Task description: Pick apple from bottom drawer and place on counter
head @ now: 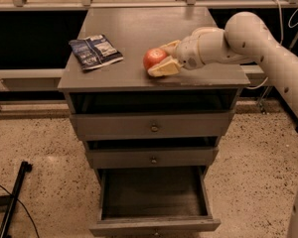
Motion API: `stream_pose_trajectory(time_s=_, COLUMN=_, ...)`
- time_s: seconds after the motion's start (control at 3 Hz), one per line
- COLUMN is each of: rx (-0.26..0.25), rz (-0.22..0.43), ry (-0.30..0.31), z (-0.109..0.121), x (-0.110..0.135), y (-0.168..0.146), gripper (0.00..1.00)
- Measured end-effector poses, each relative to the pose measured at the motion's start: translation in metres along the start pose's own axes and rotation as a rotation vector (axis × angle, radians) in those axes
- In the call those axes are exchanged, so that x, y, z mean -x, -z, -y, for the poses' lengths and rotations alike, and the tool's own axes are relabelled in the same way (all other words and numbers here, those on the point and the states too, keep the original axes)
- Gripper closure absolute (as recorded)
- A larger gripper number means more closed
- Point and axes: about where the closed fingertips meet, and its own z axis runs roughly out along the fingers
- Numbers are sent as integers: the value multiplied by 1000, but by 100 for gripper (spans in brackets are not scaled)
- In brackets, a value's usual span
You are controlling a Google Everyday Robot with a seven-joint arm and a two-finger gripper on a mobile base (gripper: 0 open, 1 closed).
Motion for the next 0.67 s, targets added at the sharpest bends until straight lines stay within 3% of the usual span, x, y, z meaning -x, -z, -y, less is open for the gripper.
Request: stream_pose_trajectory(time_s=0.67, rx=0, rz=0, ry=0, z=0, x=0, y=0, gripper=0)
